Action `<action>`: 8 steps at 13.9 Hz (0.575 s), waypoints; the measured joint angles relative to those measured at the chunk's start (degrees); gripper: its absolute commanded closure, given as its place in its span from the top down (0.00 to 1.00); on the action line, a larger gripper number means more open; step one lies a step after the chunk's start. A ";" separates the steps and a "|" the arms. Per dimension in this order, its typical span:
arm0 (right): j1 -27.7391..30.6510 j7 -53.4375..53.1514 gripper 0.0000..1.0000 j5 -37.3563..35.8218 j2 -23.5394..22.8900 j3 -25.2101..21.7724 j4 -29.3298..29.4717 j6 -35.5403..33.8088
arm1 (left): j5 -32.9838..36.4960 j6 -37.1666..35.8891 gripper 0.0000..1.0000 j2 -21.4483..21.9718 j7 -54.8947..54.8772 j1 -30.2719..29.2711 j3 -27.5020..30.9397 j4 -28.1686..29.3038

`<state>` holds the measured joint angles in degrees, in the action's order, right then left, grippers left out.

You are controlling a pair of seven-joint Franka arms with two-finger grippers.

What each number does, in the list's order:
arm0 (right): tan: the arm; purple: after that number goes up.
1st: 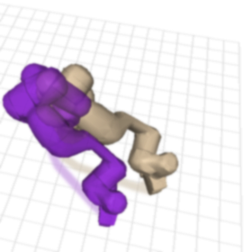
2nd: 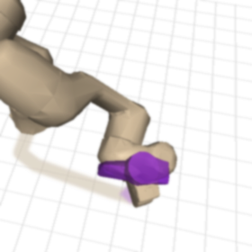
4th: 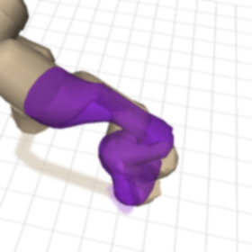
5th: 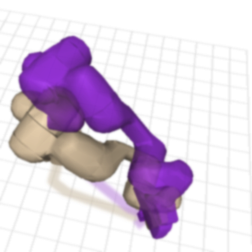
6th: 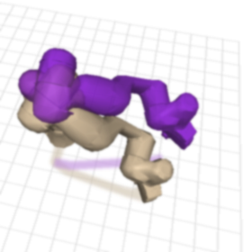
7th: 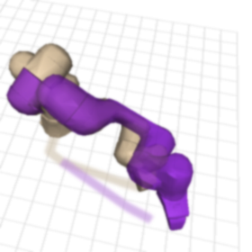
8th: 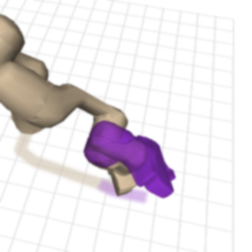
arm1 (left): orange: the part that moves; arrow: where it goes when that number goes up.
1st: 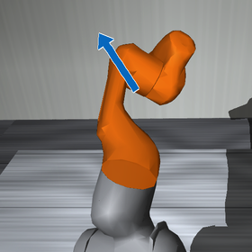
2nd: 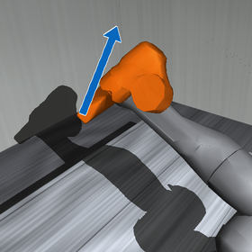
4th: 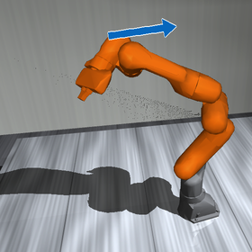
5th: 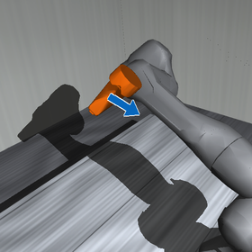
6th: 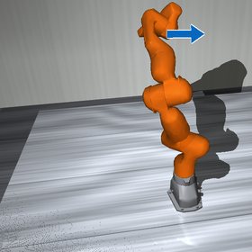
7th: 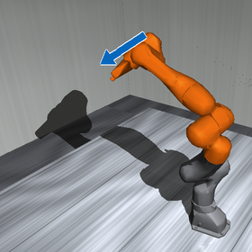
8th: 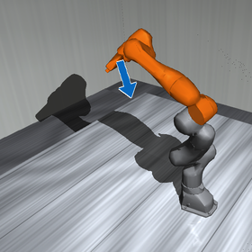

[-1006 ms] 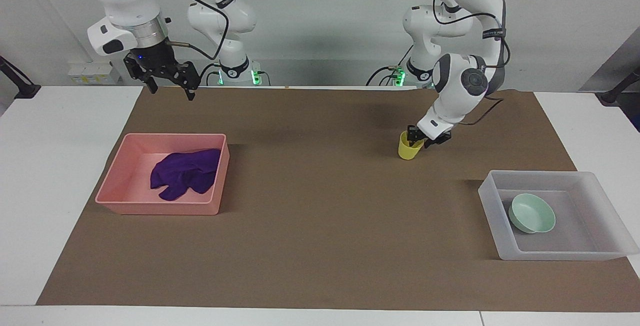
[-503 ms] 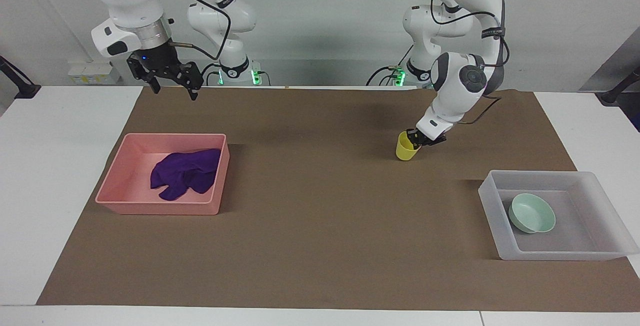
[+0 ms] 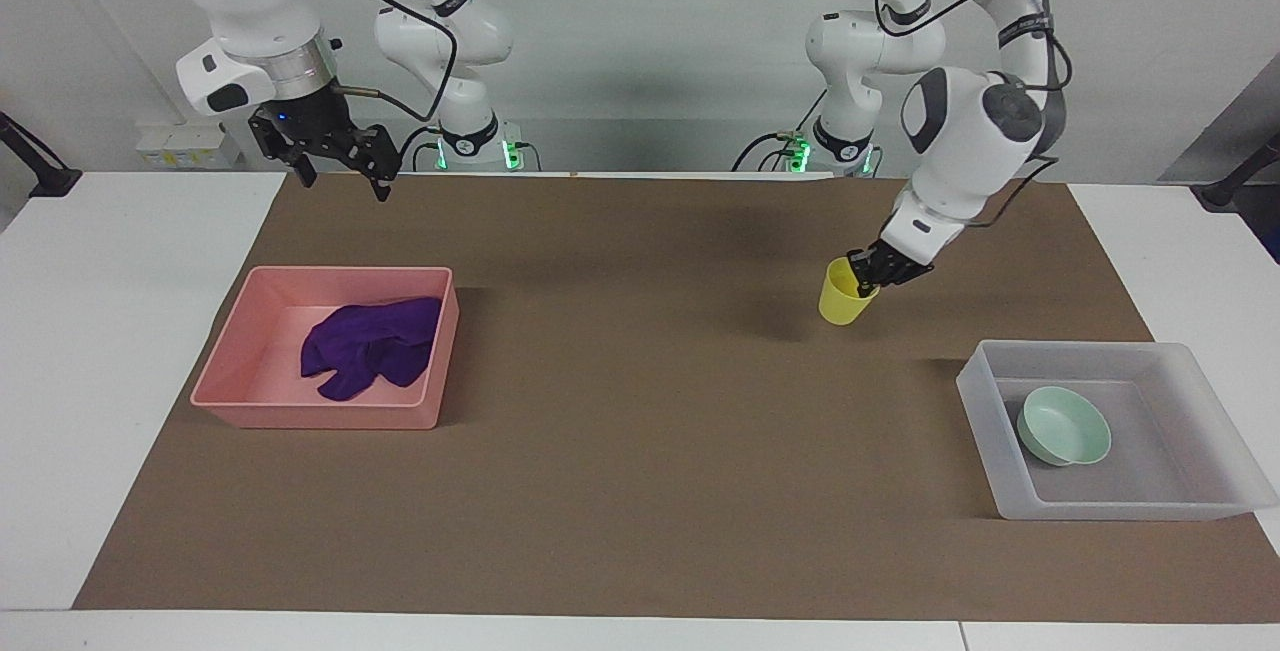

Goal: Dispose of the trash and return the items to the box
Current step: 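Grasp the yellow cup with the left gripper and carry it to the clear box, then lower the yellow cup into the green bowl and open the left gripper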

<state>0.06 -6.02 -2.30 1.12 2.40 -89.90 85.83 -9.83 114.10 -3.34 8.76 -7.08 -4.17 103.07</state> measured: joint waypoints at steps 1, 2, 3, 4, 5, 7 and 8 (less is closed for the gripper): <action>0.09 1.67 1.00 0.01 0.00 -0.04 -0.04 0.00 | 0.00 -0.03 0.00 -2.67 -0.11 -1.55 0.02 -3.26; 0.19 2.63 1.00 0.01 0.00 -0.11 -0.07 0.00 | 0.00 -0.05 0.00 -5.63 -0.12 -3.14 0.02 -6.47; 0.36 3.11 1.00 0.01 0.00 -0.19 -0.11 0.00 | 0.00 -0.03 0.00 -8.42 -0.19 -4.62 0.03 -9.12; 0.44 3.21 1.00 0.01 0.00 -0.34 -0.13 0.00 | 0.00 0.18 0.00 -11.04 -0.34 -5.96 0.03 -11.34; 0.44 3.22 1.00 0.02 0.00 -0.47 -0.16 0.00 | 0.00 0.72 0.00 -13.60 -0.61 -7.17 0.02 -13.49; 0.44 3.22 1.00 0.02 0.00 -0.50 -0.19 0.00 | 0.00 2.38 0.00 -17.41 -0.79 -8.54 0.00 -16.54; 0.44 3.22 1.00 0.02 0.00 -0.50 -0.20 0.00 | 0.00 3.22 0.00 -18.54 -0.79 -8.88 -0.03 -17.32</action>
<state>0.50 -2.79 -2.28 1.12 1.90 -90.10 85.83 -9.83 117.32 -21.89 7.97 -15.97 -4.20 85.75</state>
